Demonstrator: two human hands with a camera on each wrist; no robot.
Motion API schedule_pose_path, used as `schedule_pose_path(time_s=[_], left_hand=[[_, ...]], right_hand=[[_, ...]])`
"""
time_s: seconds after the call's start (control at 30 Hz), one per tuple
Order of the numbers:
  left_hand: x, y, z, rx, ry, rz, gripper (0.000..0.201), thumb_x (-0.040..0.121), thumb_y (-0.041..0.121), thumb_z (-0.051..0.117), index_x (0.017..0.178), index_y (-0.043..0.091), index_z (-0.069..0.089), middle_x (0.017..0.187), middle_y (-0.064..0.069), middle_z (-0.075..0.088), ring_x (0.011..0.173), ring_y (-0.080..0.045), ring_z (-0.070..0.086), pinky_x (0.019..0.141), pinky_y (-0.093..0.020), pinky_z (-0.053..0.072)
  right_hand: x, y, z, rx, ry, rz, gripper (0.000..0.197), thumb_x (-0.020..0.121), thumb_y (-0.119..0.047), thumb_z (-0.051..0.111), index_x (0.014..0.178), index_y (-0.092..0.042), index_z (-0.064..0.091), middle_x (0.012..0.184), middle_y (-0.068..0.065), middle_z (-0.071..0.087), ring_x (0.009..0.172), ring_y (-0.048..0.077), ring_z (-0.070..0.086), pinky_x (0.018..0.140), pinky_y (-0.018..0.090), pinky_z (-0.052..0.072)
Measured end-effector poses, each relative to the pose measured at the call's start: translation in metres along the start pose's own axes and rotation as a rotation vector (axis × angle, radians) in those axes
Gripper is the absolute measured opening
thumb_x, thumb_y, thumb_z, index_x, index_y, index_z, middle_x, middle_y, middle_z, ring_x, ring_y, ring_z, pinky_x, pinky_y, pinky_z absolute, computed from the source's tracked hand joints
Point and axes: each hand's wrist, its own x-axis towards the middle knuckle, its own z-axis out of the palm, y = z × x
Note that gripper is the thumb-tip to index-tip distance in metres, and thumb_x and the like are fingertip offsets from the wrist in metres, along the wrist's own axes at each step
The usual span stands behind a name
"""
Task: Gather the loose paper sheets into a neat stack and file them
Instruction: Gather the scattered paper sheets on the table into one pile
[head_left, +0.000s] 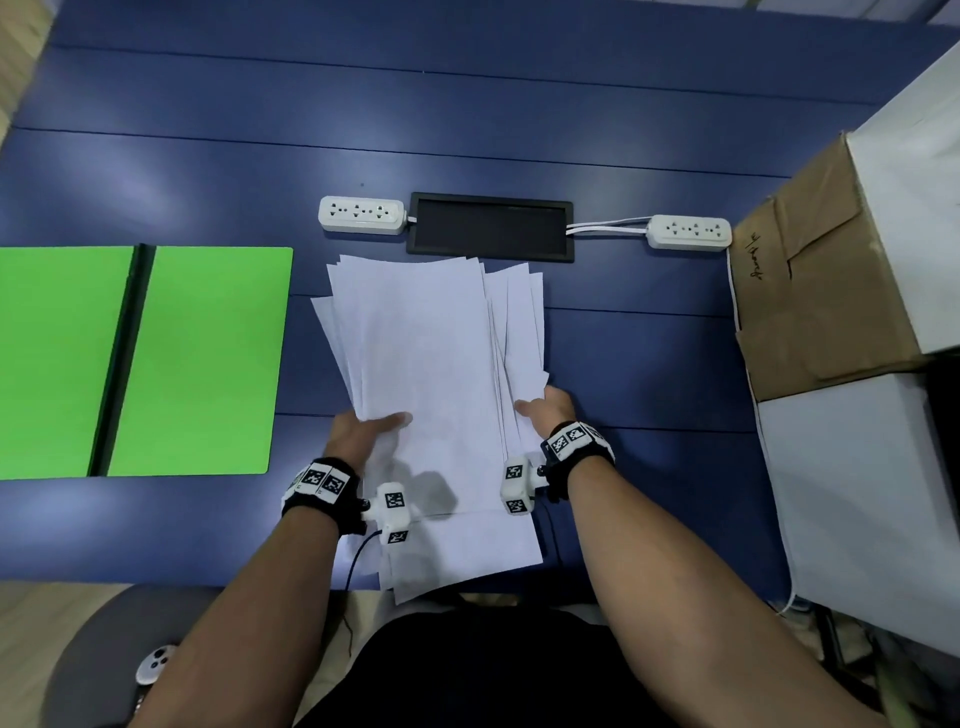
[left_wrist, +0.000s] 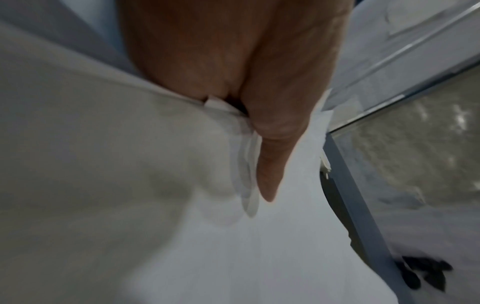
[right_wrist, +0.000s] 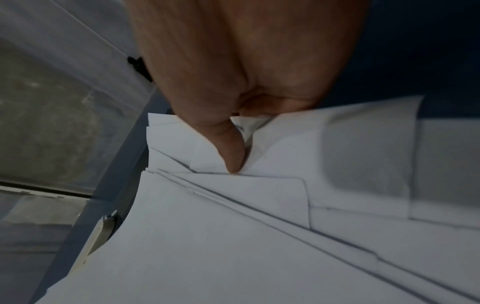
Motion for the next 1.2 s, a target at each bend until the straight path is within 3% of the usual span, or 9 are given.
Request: schedule_pose_path(time_s=[0.17, 0.27, 0.33, 0.43, 0.67, 0.97, 1.07, 1.1, 1.2], left_hand=[[0.013, -0.008, -0.018, 0.006, 0.011, -0.099, 0.066, 0.064, 0.05, 0.093, 0.099, 0.011, 0.054, 0.074, -0.004, 0.052, 0.051, -0.02, 0.056, 0.042, -0.025, 0.046], [0.024, -0.014, -0.026, 0.013, -0.055, -0.085, 0.072, 0.054, 0.048, 0.098, 0.102, 0.004, 0.067, 0.085, -0.016, 0.074, 0.075, -0.037, 0.074, 0.072, -0.048, 0.063], [0.019, -0.014, -0.024, -0.015, -0.098, -0.067, 0.066, 0.063, 0.031, 0.096, 0.118, 0.004, 0.071, 0.103, -0.016, 0.079, 0.099, -0.041, 0.075, 0.088, -0.052, 0.06], [0.012, -0.012, -0.016, 0.004, -0.075, -0.037, 0.042, 0.077, 0.015, 0.088, 0.114, 0.005, 0.072, 0.102, -0.015, 0.08, 0.097, -0.037, 0.076, 0.08, -0.043, 0.062], [0.017, -0.025, -0.014, -0.015, -0.041, -0.084, 0.064, 0.057, 0.035, 0.099, 0.11, 0.009, 0.076, 0.101, -0.011, 0.08, 0.099, -0.035, 0.076, 0.094, -0.053, 0.058], [0.017, -0.028, -0.009, -0.053, -0.033, -0.066, 0.063, 0.055, 0.038, 0.1, 0.108, 0.012, 0.077, 0.101, -0.004, 0.081, 0.096, -0.031, 0.074, 0.091, -0.048, 0.058], [0.013, -0.026, -0.008, -0.041, -0.026, -0.079, 0.045, 0.06, 0.036, 0.098, 0.086, 0.011, 0.07, 0.065, -0.002, 0.063, 0.05, -0.022, 0.049, 0.051, -0.033, 0.046], [0.013, -0.025, -0.008, -0.049, -0.021, -0.097, 0.044, 0.061, 0.033, 0.098, 0.082, 0.012, 0.066, 0.06, -0.002, 0.051, 0.046, -0.019, 0.037, 0.049, -0.029, 0.038], [0.018, -0.029, -0.005, -0.069, -0.013, -0.107, 0.054, 0.052, 0.034, 0.101, 0.087, 0.008, 0.07, 0.073, -0.011, 0.049, 0.062, -0.025, 0.04, 0.061, -0.04, 0.039]], right_hand=[[-0.001, 0.008, -0.008, -0.009, -0.057, -0.005, 0.015, 0.089, -0.014, 0.071, 0.101, -0.005, 0.071, 0.091, 0.006, 0.069, 0.081, 0.023, 0.062, 0.079, 0.029, 0.049], [-0.001, 0.007, -0.014, -0.065, 0.068, -0.078, 0.036, 0.093, -0.031, 0.065, 0.065, -0.012, 0.053, 0.061, 0.001, 0.048, 0.058, 0.02, 0.044, 0.059, 0.026, 0.037], [-0.003, 0.004, -0.016, -0.093, 0.085, -0.142, 0.022, 0.091, -0.025, 0.068, 0.073, -0.014, 0.065, 0.067, -0.001, 0.06, 0.063, 0.018, 0.055, 0.064, 0.025, 0.045], [-0.009, 0.0, -0.015, -0.192, 0.025, -0.133, 0.018, 0.086, -0.017, 0.074, 0.101, -0.007, 0.075, 0.095, 0.003, 0.074, 0.086, 0.023, 0.069, 0.081, 0.03, 0.056], [-0.031, -0.02, -0.007, -0.244, 0.047, -0.289, 0.028, 0.092, -0.011, 0.057, 0.119, -0.01, 0.064, 0.115, 0.009, 0.07, 0.104, 0.029, 0.066, 0.092, 0.035, 0.054], [-0.051, -0.029, -0.009, -0.466, 0.182, -0.504, 0.009, 0.095, -0.023, 0.049, 0.098, -0.014, 0.05, 0.095, 0.015, 0.067, 0.085, 0.037, 0.064, 0.072, 0.047, 0.058], [-0.062, -0.032, -0.016, -0.462, 0.23, -0.573, 0.008, 0.097, -0.023, 0.048, 0.092, -0.018, 0.043, 0.087, 0.013, 0.065, 0.076, 0.036, 0.063, 0.064, 0.046, 0.057], [-0.066, -0.033, -0.018, -0.469, 0.242, -0.593, 0.009, 0.097, -0.023, 0.047, 0.092, -0.019, 0.041, 0.085, 0.013, 0.065, 0.074, 0.036, 0.062, 0.062, 0.045, 0.057], [-0.076, -0.036, -0.022, -0.47, 0.264, -0.614, 0.01, 0.098, -0.02, 0.048, 0.092, -0.019, 0.041, 0.08, 0.012, 0.064, 0.07, 0.035, 0.06, 0.059, 0.04, 0.053]])
